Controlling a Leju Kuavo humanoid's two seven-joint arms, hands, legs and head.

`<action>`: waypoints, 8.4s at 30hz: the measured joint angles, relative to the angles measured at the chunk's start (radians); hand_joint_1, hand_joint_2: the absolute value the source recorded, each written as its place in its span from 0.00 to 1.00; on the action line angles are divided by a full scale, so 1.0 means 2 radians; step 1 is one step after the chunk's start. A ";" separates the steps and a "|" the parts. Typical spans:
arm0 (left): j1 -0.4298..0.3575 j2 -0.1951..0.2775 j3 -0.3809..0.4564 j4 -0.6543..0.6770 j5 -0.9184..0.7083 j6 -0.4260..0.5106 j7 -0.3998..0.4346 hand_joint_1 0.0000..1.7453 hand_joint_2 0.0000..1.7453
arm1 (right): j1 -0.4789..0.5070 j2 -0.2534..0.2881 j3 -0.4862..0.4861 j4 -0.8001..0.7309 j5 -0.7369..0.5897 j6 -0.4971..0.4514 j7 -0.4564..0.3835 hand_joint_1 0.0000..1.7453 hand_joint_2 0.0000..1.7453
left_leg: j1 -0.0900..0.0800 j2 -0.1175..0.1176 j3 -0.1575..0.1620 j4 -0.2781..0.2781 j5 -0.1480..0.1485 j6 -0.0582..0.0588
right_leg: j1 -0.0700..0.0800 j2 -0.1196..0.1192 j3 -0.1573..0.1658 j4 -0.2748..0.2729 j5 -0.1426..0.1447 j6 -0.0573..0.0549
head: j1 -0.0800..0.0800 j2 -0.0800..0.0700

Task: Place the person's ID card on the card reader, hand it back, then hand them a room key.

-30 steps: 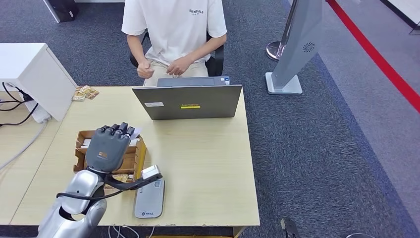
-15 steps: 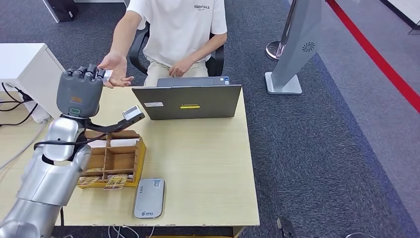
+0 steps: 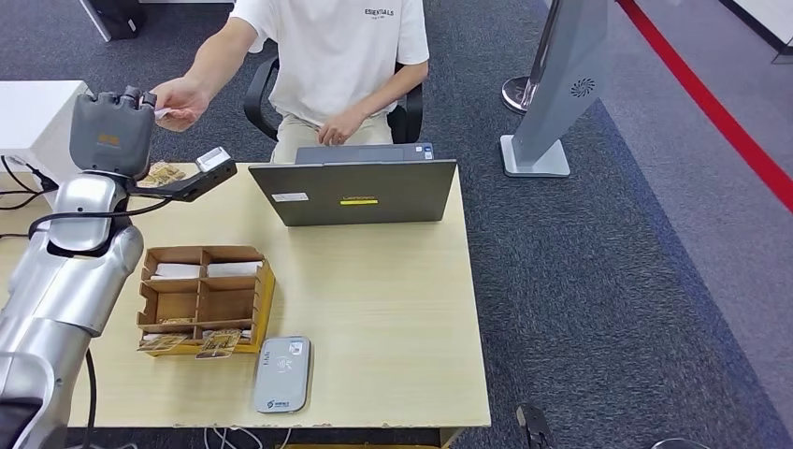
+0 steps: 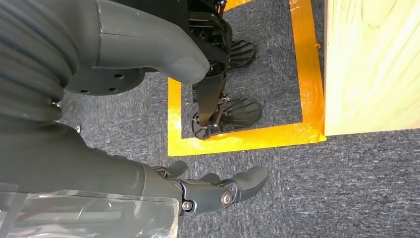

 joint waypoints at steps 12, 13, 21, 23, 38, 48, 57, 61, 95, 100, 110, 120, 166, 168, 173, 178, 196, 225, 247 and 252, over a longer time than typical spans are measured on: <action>0.021 -0.001 0.001 -0.009 0.021 -0.003 -0.012 0.00 1.00 | 0.002 0.000 0.000 0.000 0.005 0.000 -0.002 0.00 1.00 | 0.000 0.000 -0.001 0.000 0.000 0.000 | 0.000 0.000 -0.001 0.000 0.000 0.000 | 0.000 0.000; 0.025 -0.001 0.001 -0.014 0.023 -0.003 -0.013 0.00 1.00 | 0.002 0.000 -0.001 0.000 0.005 0.000 -0.002 0.00 1.00 | 0.000 0.000 -0.001 0.000 0.000 0.000 | 0.000 0.000 -0.001 0.000 0.000 0.000 | 0.000 0.000; 0.127 0.000 0.001 -0.146 0.039 -0.002 -0.021 0.00 1.00 | 0.010 0.000 -0.015 0.000 0.001 0.000 -0.012 0.00 1.00 | 0.000 0.000 -0.001 0.000 0.000 0.000 | 0.000 0.000 -0.001 0.000 0.000 0.000 | 0.000 0.000; 0.160 0.001 0.001 -0.188 0.041 -0.005 -0.021 0.00 1.00 | 0.014 0.000 -0.019 0.000 -0.001 0.000 -0.015 0.00 1.00 | 0.000 0.000 -0.001 0.000 0.000 0.000 | 0.000 0.000 -0.001 0.000 0.000 0.000 | 0.000 0.000; 0.380 0.014 0.001 -0.333 0.068 -0.026 -0.031 0.00 1.00 | 0.050 0.000 -0.044 0.008 -0.015 -0.007 -0.009 0.00 1.00 | 0.000 0.000 -0.001 0.000 0.000 0.000 | 0.000 0.000 -0.001 -0.001 0.000 0.000 | 0.000 0.000; 0.441 0.018 0.015 -0.353 0.070 -0.059 -0.031 0.00 1.00 | 0.053 0.000 -0.049 0.010 -0.016 -0.010 -0.008 0.00 1.00 | 0.000 0.000 -0.001 0.000 0.000 0.000 | 0.000 -0.001 -0.001 -0.001 0.000 0.000 | 0.000 0.000; 0.470 0.013 0.021 -0.362 0.059 -0.053 -0.036 0.00 1.00 | 0.053 0.000 -0.050 0.011 -0.010 -0.010 -0.010 0.00 1.00 | 0.000 0.000 -0.001 0.000 0.000 0.000 | 0.000 -0.001 -0.001 -0.001 0.000 0.000 | 0.000 0.000; 0.474 0.003 0.025 -0.366 0.031 -0.007 -0.041 0.00 1.00 | 0.053 0.000 -0.050 0.011 -0.007 -0.010 -0.009 0.00 1.00 | 0.000 0.000 -0.001 0.000 0.000 0.000 | 0.000 -0.001 -0.001 -0.001 0.000 0.000 | 0.000 0.000; 0.520 0.024 0.062 -0.412 -0.005 -0.124 0.024 0.00 1.00 | 0.056 0.002 -0.062 0.013 -0.022 -0.017 0.000 0.00 1.00 | 0.000 0.000 -0.001 0.000 0.000 0.000 | 0.000 -0.001 -0.001 -0.001 0.000 0.000 | 0.000 0.000; 0.520 0.025 0.071 -0.412 -0.008 -0.124 0.031 0.00 1.00 | 0.056 0.002 -0.062 0.013 -0.020 -0.018 0.002 0.00 1.00 | 0.000 0.000 -0.001 0.000 0.000 0.000 | 0.000 -0.001 -0.001 -0.001 0.000 0.000 | 0.000 0.000; 0.521 0.020 0.092 -0.400 -0.017 -0.118 0.048 0.00 1.00 | 0.057 0.002 -0.062 0.013 -0.018 -0.018 0.009 0.00 1.00 | 0.000 0.000 -0.001 0.000 0.000 0.000 | 0.000 -0.001 -0.001 -0.001 0.000 0.000 | 0.000 0.000; 0.515 0.010 0.113 -0.371 -0.024 -0.093 0.048 0.00 1.00 | 0.057 0.002 -0.062 0.013 -0.015 -0.017 0.011 0.00 1.00 | 0.000 0.000 -0.001 0.000 0.000 0.000 | 0.000 -0.001 -0.001 -0.001 0.000 0.000 | 0.000 0.000; 0.499 -0.018 0.165 -0.319 -0.023 -0.034 0.012 0.00 1.00 | 0.053 0.002 -0.060 0.013 -0.004 -0.011 0.014 0.00 1.00 | 0.000 0.000 -0.001 0.000 0.000 0.000 | 0.000 -0.001 -0.001 -0.001 0.000 0.000 | 0.000 0.000; 0.503 -0.019 0.165 -0.316 -0.021 -0.036 0.011 0.00 1.00 | 0.055 0.002 -0.060 0.014 -0.004 -0.012 0.015 0.00 1.00 | 0.000 0.000 -0.002 0.000 0.000 0.000 | 0.000 -0.001 -0.001 -0.001 0.000 0.000 | 0.000 0.000; 0.506 -0.021 0.164 -0.312 -0.014 -0.058 0.010 0.00 1.00 | 0.055 0.002 -0.061 0.014 -0.003 -0.012 0.016 0.00 1.00 | 0.000 0.000 -0.001 0.000 0.000 0.000 | 0.000 -0.001 -0.001 -0.001 0.000 0.000 | 0.000 0.000; 0.506 -0.021 0.159 -0.311 -0.012 -0.067 0.010 0.00 1.00 | 0.055 0.002 -0.060 0.014 -0.002 -0.012 0.016 0.00 1.00 | 0.000 0.000 -0.001 0.000 0.000 0.000 | 0.000 -0.001 -0.001 -0.001 0.000 0.000 | 0.000 0.000; 0.508 -0.021 0.155 -0.311 -0.009 -0.062 0.008 1.00 1.00 | 0.055 0.002 -0.060 0.014 0.002 -0.014 0.021 0.00 1.00 | 0.000 0.000 -0.001 0.000 0.000 0.000 | 0.000 -0.001 -0.001 -0.001 0.000 0.000 | 0.000 0.000; 0.523 -0.022 0.153 -0.327 -0.016 -0.052 0.001 1.00 1.00 | 0.056 0.005 -0.053 0.015 0.007 -0.018 0.031 0.00 1.00 | 0.000 0.000 -0.001 0.000 0.000 0.000 | 0.000 -0.001 -0.001 -0.001 0.000 0.000 | 0.000 0.000; 0.484 0.097 0.094 -0.499 0.034 -0.200 -0.027 1.00 1.00 | 0.060 0.009 -0.053 0.017 -0.013 -0.029 0.039 0.00 1.00 | 0.000 0.000 -0.001 0.000 0.000 0.000 | 0.000 -0.001 -0.001 -0.001 0.000 0.000 | 0.000 0.000; 0.461 0.115 0.083 -0.510 0.052 -0.221 -0.034 1.00 1.00 | 0.061 0.010 -0.053 0.017 -0.013 -0.029 0.039 0.00 1.00 | 0.000 0.000 -0.001 0.000 0.000 0.000 | 0.000 -0.001 -0.001 -0.001 0.000 0.000 | 0.000 0.000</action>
